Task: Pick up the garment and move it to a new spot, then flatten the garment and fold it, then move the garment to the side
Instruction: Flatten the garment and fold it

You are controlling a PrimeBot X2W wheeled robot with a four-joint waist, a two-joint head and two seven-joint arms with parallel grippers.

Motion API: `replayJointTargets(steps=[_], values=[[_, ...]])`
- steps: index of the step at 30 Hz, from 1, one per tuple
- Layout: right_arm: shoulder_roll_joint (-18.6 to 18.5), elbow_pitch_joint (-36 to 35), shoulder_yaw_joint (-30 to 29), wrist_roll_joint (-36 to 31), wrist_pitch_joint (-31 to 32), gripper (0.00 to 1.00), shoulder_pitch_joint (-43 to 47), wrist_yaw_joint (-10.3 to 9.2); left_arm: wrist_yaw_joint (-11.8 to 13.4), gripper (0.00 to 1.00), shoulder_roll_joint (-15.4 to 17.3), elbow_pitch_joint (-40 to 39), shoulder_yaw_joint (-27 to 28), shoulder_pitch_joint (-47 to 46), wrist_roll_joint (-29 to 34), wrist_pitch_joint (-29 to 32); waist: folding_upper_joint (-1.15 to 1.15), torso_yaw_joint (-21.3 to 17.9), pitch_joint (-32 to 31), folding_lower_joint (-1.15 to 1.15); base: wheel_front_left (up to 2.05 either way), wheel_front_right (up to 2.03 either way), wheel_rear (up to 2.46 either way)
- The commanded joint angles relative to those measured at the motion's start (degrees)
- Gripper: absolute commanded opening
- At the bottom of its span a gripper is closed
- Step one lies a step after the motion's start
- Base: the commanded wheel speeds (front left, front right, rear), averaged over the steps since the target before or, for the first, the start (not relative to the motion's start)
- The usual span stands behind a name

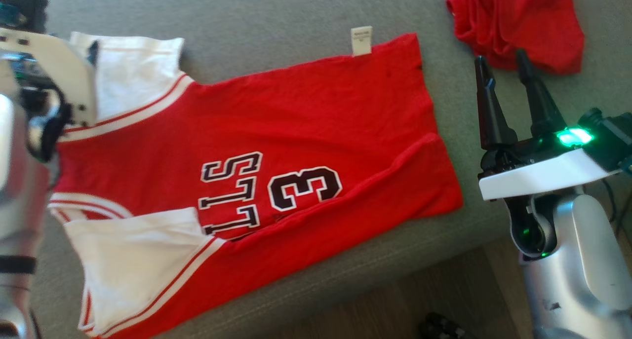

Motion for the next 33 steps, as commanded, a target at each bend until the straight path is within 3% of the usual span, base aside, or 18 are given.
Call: replayJointTargets(steps=[1, 5, 14, 15, 16, 25, 33], values=[[-0.3, -1.4, 1.2, 0.4, -0.7, 1.0, -1.4, -0.02, 0.6, 1.0, 3.8, -0.7, 1.6, -3.2, 1.1, 0.7, 0.0, -1.7, 1.6, -0.01, 0.0, 0.0, 0.0], [-0.3, -0.2, 1.3, 1.4, -1.9, 1.0, -1.5, -0.02, 2.6, 1.0, 5.1, 4.1, 1.3, -6.0, 2.7, 1.4, 0.0, -3.1, 2.6, -0.01, 0.0, 0.0, 0.0], [-0.3, 1.3, 0.6, 1.9, -2.6, 1.0, -1.6, -0.02, 3.3, 0.98, 5.4, 8.2, 1.2, -7.0, 2.0, 1.6, 0.0, -4.0, 3.0, -0.01, 0.0, 0.0, 0.0], [-0.3, 1.4, 0.5, 1.9, -2.6, 1.0, -1.5, -0.02, 3.0, 0.38, 5.3, 8.5, 1.1, -7.1, 1.8, 1.8, 0.0, -3.9, 3.0, -0.01, 0.0, 0.0, 0.0], [-0.3, 1.5, 0.3, 1.8, -2.6, 1.0, -1.5, -0.02, 2.7, 0.0, 5.1, 8.8, 0.9, -7.1, 1.7, 1.8, 0.0, -3.8, 3.0, -0.01, 0.0, 0.0, 0.0], [-0.3, 3.3, -0.2, 0.1, -0.9, 1.0, -2.5, -0.02, 1.9, 0.0, 2.2, 7.4, -0.5, -7.0, 1.0, -3.5, 0.0, -0.7, 1.1, -0.01, 0.0, 0.0, 0.0], [-2.0, 10.6, -2.2, -2.0, 4.7, 1.0, -8.7, -0.02, 1.9, 0.0, -1.8, 0.7, -3.0, -4.9, 1.4, -12.2, 0.0, 6.5, -0.6, -0.01, 0.0, 0.0, 0.0]])
